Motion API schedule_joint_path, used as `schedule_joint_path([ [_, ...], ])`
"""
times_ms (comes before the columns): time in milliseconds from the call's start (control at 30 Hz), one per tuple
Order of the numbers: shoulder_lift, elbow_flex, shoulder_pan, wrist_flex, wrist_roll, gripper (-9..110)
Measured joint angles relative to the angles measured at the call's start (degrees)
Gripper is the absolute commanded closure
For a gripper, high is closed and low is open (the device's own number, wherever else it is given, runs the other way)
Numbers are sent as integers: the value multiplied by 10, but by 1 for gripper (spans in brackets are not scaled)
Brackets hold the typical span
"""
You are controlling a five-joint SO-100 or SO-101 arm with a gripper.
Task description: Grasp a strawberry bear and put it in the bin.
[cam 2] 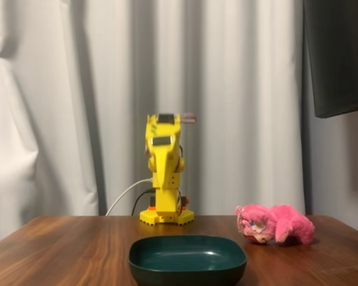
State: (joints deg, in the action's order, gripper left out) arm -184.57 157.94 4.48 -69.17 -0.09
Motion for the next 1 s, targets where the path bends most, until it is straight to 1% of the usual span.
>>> schedule_joint_path([
  [100,135,-112,-1,-5,0,102],
  [133,183,-148,0,-5,0,100],
  [200,265,-207,4,-5,0,86],
  [267,341,-256,3,-5,-1,80],
  [400,446,-328,-40,0,-4,81],
  [533,490,-340,-106,65,-3,81],
  [633,506,-340,-145,108,18,81],
  [800,559,-359,-216,126,68,82],
  [900,592,-382,-256,135,83,80],
  [1000,637,-403,-272,140,90,75],
])
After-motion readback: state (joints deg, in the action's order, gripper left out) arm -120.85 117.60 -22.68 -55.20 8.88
